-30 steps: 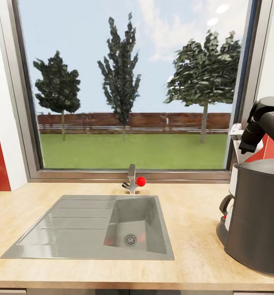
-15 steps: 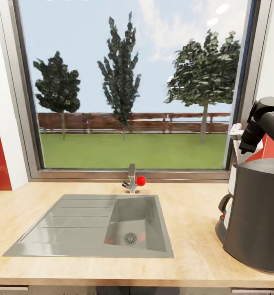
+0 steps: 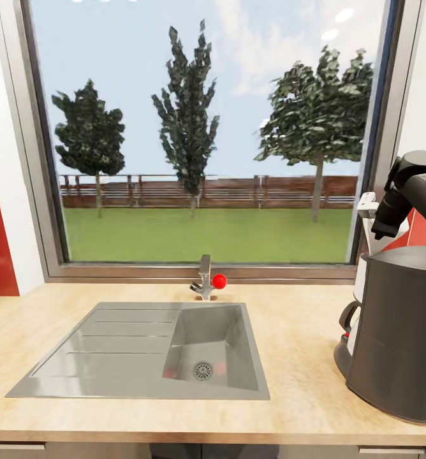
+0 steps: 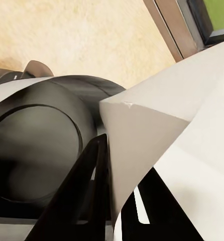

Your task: Set up a coffee station on the kitchen countertop: keep the coffee maker on the countertop, move the bottle of coffee from the kitchen shelf to the counter next to the coffee maker, place a paper coffee filter on top of the coffee maker, put the saucer next to the coffee maker with the coffee cup on the saucer, and place the electric kettle next to the coffee maker.

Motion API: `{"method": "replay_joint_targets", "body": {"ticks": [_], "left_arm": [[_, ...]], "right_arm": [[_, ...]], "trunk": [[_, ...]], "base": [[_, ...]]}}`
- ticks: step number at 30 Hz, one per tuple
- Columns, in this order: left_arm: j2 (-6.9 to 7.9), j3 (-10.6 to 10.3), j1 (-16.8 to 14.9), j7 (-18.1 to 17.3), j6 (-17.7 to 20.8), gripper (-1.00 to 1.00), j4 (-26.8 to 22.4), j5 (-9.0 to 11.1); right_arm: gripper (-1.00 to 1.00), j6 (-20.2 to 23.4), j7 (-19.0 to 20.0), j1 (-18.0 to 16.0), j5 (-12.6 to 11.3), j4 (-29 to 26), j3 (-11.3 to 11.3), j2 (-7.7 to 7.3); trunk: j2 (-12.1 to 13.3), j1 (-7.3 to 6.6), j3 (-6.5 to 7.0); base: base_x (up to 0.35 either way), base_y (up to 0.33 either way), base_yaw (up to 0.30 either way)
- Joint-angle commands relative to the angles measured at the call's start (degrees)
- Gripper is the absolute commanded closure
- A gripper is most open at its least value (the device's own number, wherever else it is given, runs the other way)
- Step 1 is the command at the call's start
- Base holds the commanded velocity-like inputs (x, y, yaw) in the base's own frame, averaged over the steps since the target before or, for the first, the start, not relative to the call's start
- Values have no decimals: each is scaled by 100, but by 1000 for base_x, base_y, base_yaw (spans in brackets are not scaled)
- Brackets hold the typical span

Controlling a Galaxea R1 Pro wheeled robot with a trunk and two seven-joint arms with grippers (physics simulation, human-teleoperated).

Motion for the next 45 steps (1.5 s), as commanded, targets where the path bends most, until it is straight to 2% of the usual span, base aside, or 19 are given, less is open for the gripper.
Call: {"method": "replay_joint_targets", "body": {"ticks": [1, 13, 18, 26, 28, 43, 44, 45], "left_arm": [[-2, 9, 2, 2, -7, -100, -9, 5], [-2, 11, 2, 3, -7, -100, -9, 3], [-2, 16, 2, 3, -7, -100, -9, 3], [-2, 18, 2, 3, -7, -100, -9, 3], [-2, 18, 2, 3, -7, -100, -9, 3], [-2, 16, 2, 3, -7, -100, -9, 3], [-2, 16, 2, 3, -7, -100, -9, 3], [-2, 16, 2, 3, -7, -100, -9, 3]], "right_arm": [[100, 82, 28, -6, 3, -10, 29, -5], [100, 83, 28, -6, 3, -9, 29, -5], [100, 83, 28, -6, 3, -10, 29, -5], [100, 82, 28, -6, 3, -12, 29, -5], [100, 82, 28, -6, 3, -12, 29, -5], [100, 83, 28, -6, 3, -10, 22, -5], [-100, 83, 28, -6, 3, -11, 21, -5], [-100, 83, 28, -6, 3, -14, 20, -5]], "trunk": [[-5, 1, -7], [-45, 23, -25], [-245, 132, -115], [-245, 132, -115], [-326, 176, -151], [-326, 176, -151], [-326, 176, -151], [-326, 176, -151]], "base": [[0, 0, 0], [0, 0, 0], [0, 0, 0], [0, 0, 0], [0, 0, 0], [0, 0, 0], [0, 0, 0], [0, 0, 0]]}}
